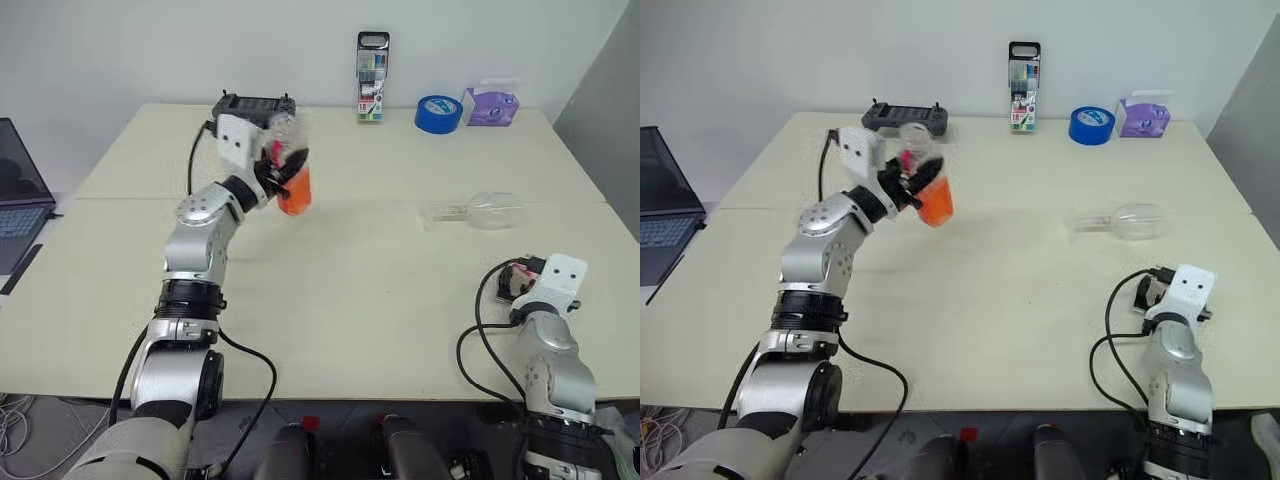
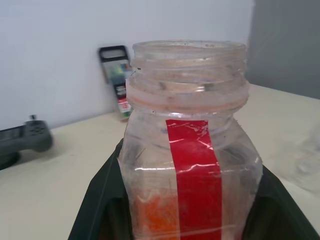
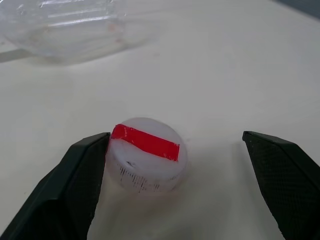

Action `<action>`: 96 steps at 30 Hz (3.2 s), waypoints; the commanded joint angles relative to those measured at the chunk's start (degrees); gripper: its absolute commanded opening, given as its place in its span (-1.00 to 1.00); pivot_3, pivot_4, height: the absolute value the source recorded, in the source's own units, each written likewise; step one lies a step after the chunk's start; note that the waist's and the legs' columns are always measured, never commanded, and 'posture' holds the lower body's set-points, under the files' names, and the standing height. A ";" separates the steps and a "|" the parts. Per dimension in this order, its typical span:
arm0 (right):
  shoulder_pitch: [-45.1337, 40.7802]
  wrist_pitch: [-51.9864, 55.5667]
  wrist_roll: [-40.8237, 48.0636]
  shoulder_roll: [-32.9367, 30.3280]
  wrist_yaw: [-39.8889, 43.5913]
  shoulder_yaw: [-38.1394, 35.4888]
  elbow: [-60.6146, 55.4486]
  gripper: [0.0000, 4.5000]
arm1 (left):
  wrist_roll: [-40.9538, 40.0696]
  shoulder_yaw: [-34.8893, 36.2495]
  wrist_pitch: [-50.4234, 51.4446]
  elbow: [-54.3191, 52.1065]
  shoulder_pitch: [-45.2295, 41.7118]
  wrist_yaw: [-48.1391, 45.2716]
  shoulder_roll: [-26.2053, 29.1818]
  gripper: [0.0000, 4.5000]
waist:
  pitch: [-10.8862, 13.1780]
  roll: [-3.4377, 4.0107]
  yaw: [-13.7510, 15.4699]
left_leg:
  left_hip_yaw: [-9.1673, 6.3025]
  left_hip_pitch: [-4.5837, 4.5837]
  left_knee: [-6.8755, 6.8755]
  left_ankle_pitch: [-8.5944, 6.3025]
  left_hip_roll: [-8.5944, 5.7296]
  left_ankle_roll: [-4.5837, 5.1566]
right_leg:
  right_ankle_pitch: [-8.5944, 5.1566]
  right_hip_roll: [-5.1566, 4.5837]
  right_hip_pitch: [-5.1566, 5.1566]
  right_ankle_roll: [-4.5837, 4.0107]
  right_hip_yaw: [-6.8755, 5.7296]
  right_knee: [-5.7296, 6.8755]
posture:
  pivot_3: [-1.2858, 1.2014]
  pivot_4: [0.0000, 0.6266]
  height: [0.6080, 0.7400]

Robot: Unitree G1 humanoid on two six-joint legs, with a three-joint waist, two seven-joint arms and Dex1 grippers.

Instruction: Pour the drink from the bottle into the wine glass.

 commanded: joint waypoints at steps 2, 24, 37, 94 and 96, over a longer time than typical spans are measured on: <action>-1.22 1.28 -1.43 -2.46 -0.67 -0.69 -3.32 1.00 | 0.22 5.60 -2.83 2.25 -0.83 6.03 3.40 -0.21 | 0.00 0.01 -0.08 | 0.04 0.00 -0.04 0.00 0.00 0.00 | 0.00 0.00 -0.04 0.00 0.04 0.00 | 0.03 -0.52 1.00; -4.36 3.78 -1.47 -4.31 6.66 6.47 -10.48 1.00 | 5.16 6.17 -17.78 14.17 6.99 12.08 3.34 -0.21 | -0.01 -0.01 0.11 | -0.04 -0.11 0.05 0.00 -0.04 0.00 | 0.01 -0.06 -0.05 0.01 -0.06 -0.01 | 0.03 -0.52 1.00; -22.72 31.33 30.34 -7.16 30.78 17.58 -24.23 1.00 | 4.07 7.49 -23.24 20.44 8.38 12.52 2.94 -0.21 | -0.21 -0.31 0.01 | -0.21 0.01 0.05 -0.01 0.10 0.01 | 0.03 0.00 0.06 0.00 -0.24 -0.01 | 0.03 -0.52 1.00; -36.20 -3.01 51.12 7.13 -0.15 -23.71 37.11 1.00 | -13.26 -12.48 23.03 -47.38 31.85 -7.65 4.89 0.99 | -0.46 0.21 -1.41 | 0.19 0.31 -0.17 -0.03 0.27 0.15 | 0.01 0.22 0.28 0.00 0.03 -0.11 | 0.03 -0.52 1.00; -38.02 -4.90 49.77 5.44 2.14 -23.13 41.88 1.00 | -12.85 -12.41 22.86 -47.07 31.93 -7.45 4.93 0.99 | -0.46 0.21 -1.41 | 0.23 0.30 -0.17 -0.03 0.27 0.15 | 0.01 0.22 0.28 0.00 0.02 -0.11 | 0.03 -0.52 1.00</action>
